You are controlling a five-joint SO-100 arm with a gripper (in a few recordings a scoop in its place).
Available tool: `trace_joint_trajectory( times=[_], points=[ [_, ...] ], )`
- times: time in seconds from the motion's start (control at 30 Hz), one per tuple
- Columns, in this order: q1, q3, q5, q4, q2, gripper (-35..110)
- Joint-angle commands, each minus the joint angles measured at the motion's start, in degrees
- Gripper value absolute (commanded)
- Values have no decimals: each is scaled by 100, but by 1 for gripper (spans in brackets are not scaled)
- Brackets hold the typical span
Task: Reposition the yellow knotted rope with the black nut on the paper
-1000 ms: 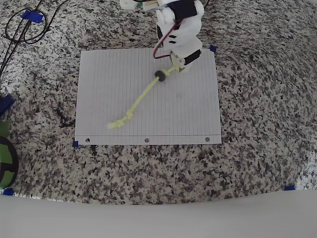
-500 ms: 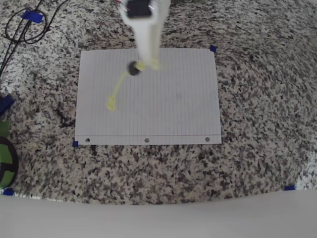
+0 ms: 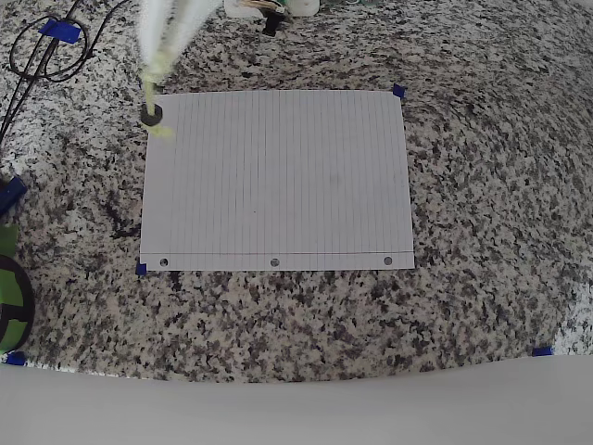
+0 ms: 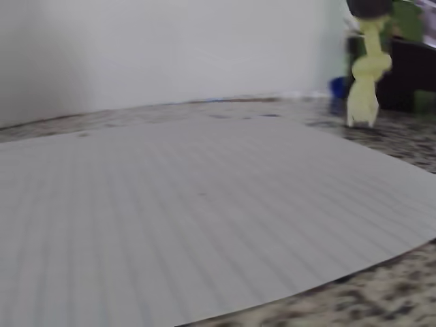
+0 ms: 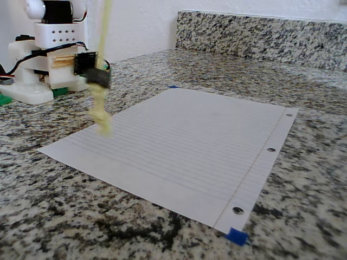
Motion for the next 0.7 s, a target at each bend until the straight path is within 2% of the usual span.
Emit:
trace_joint_trajectory(
  times=[0.0, 0.07, 0.17, 0.4, 0.67],
  points=[
    [-976, 536, 791, 53, 738, 0],
    [-1600, 1143, 1248, 281, 1169, 0],
    [-2224, 2021, 1397, 413, 1749, 0],
    [-2725, 2953, 1406, 281, 1960, 0],
    [-3226, 3762, 1406, -466, 2074, 0]
  ],
)
